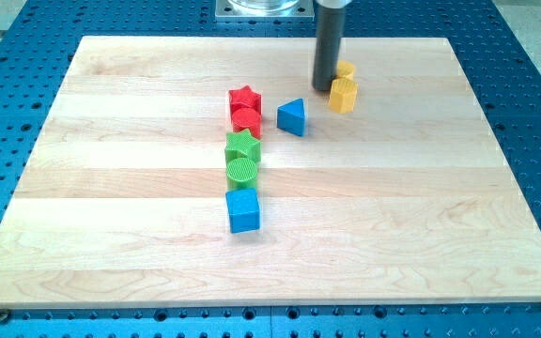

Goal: Separate the yellow blocks

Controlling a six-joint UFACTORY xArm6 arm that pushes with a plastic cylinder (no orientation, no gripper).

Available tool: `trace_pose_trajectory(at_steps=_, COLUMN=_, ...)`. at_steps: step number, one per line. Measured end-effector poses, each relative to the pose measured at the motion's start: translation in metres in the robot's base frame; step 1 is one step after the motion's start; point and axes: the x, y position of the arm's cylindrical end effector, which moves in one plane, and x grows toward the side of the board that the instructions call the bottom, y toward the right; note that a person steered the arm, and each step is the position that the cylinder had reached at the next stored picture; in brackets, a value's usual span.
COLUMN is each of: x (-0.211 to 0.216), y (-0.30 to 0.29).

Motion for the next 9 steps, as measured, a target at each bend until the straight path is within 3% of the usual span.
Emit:
trace_pose_trajectory(at_steps=1, x=-0.031, y=-0.003)
trace_pose_trajectory(at_steps=2, x=-0.004, y=0.018)
trace_pose_trajectory(at_steps=3, x=0.070, y=0.032)
trace_pose_trajectory(at_steps=4, x=0.117, y=0.033)
trace_pose_trajectory(at_steps=5, x=0.115, y=0.033)
trace_pose_trajectory(at_steps=7, x=0.207, y=0.013)
trace_pose_trajectory(at_steps=8, x=0.198, y=-0.006)
trace_pose_trajectory(at_steps=9, x=0.159, y=-0.008)
